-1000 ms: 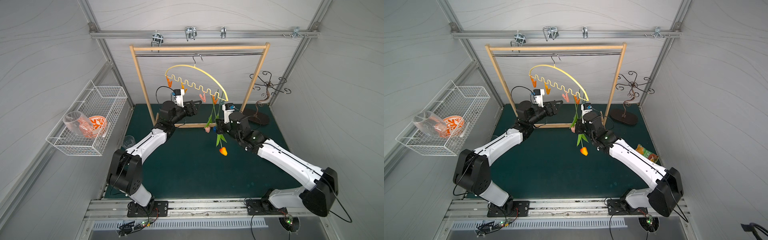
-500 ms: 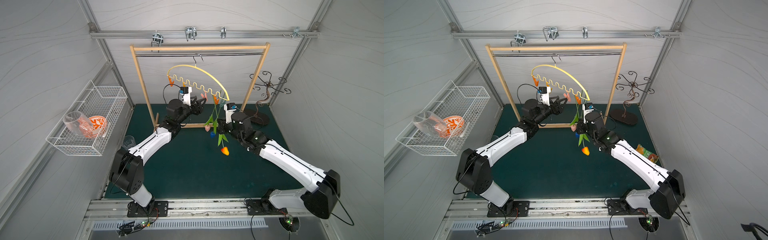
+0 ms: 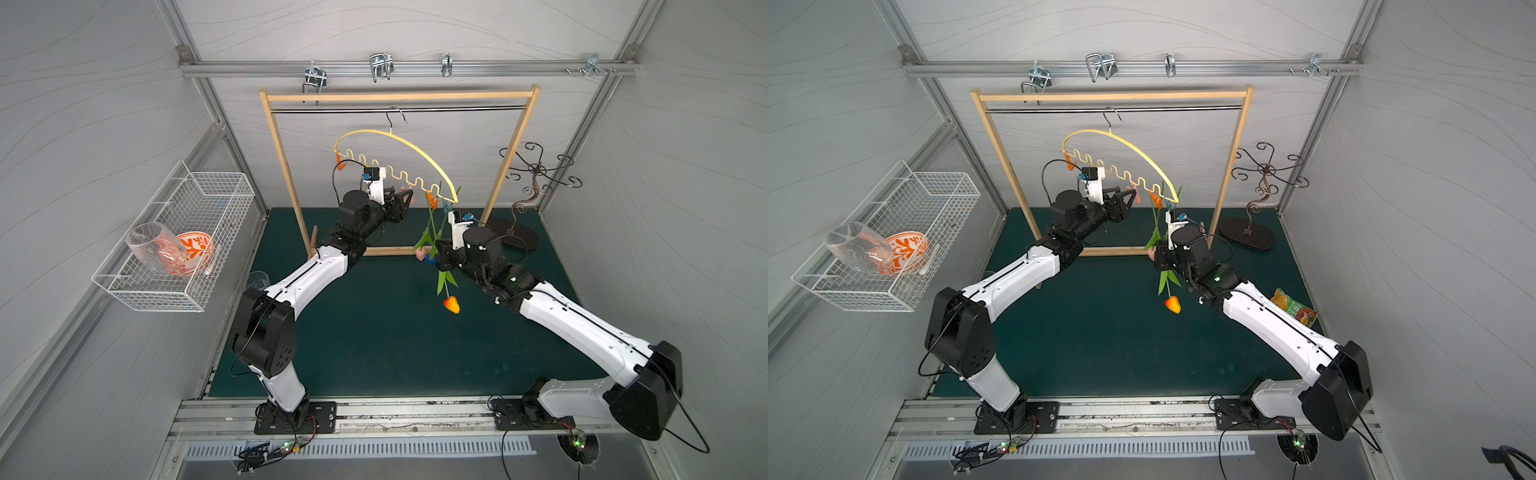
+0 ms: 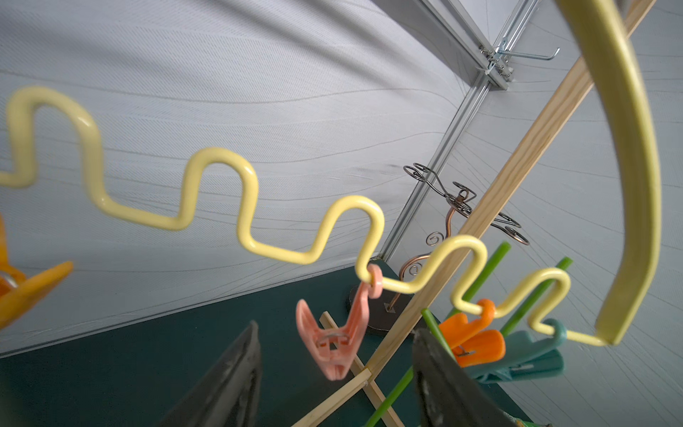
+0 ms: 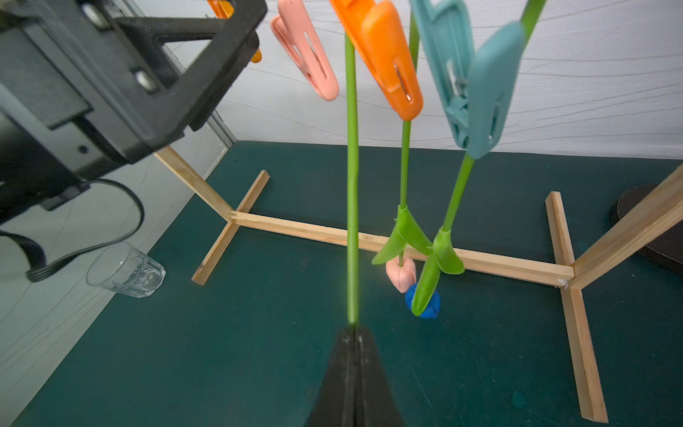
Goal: Dry the flowers on a clothes hanger
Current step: Open the clamp at the hanger.
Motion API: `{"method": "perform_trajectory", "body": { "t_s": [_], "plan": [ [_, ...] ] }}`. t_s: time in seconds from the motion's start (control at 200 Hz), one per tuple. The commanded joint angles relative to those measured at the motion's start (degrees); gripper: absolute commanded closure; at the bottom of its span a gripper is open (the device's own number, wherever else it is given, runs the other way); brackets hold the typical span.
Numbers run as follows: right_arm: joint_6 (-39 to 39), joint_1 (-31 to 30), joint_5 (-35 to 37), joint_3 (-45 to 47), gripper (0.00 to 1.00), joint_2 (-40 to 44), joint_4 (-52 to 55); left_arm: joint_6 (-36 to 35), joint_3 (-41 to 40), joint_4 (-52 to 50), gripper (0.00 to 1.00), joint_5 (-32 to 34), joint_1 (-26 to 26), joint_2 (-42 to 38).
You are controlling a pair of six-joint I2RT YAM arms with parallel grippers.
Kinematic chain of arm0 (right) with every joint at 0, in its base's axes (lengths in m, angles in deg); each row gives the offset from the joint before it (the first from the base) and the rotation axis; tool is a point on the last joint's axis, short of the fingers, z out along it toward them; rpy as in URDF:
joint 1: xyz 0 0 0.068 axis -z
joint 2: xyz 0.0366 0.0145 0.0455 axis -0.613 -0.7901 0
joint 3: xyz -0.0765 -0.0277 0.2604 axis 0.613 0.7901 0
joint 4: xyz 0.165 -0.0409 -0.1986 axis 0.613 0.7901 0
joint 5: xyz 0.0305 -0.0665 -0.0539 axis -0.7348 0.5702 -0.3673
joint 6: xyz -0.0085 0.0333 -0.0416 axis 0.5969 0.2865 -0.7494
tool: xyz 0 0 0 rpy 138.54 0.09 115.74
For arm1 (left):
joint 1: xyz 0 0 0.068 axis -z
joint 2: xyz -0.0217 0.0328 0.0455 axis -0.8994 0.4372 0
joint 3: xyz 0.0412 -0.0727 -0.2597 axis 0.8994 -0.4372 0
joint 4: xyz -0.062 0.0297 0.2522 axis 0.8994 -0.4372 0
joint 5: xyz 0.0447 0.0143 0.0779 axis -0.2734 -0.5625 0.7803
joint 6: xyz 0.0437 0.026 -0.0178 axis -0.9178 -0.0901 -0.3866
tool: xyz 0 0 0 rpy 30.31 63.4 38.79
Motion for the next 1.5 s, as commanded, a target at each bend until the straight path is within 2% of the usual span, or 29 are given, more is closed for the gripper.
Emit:
{"method": "perform_trajectory", "body": {
  "t_s": [0.0, 0.675, 0.975, 1.195, 1.375, 1.49],
  "plan": [
    [-0.35, 0.37, -0.30, -0.15, 1.00, 0.92, -1.25, -0.14, 3.73, 2.08, 0.33, -0.79, -0.05, 1.61],
    [-0.80, 0.86, -0.91, -0.78, 1.00, -1.19, -2.31, 0.37, 7.00, 1.85, 0.34, -0.22, -0.05, 4.98],
    [-0.45, 1.25, -1.48, -0.22, 1.00, -1.43, -3.10, 1.36, 7.92, 1.72, 0.41, 0.00, -0.05, 5.71],
    [-0.32, 1.30, -1.75, -0.37, 1.00, -1.71, -3.34, 1.37, 8.34, 1.67, 0.42, 0.61, -0.05, 6.20],
    [-0.29, 1.32, -1.85, -0.34, 1.00, -1.86, -3.34, 1.61, 9.16, 1.47, 0.53, 0.72, -0.01, 6.73],
    [-0.32, 1.31, -1.93, -0.32, 1.00, -2.00, -3.45, 1.55, 9.53, 1.43, 0.55, 0.88, -0.05, 6.95]
  ]
}}
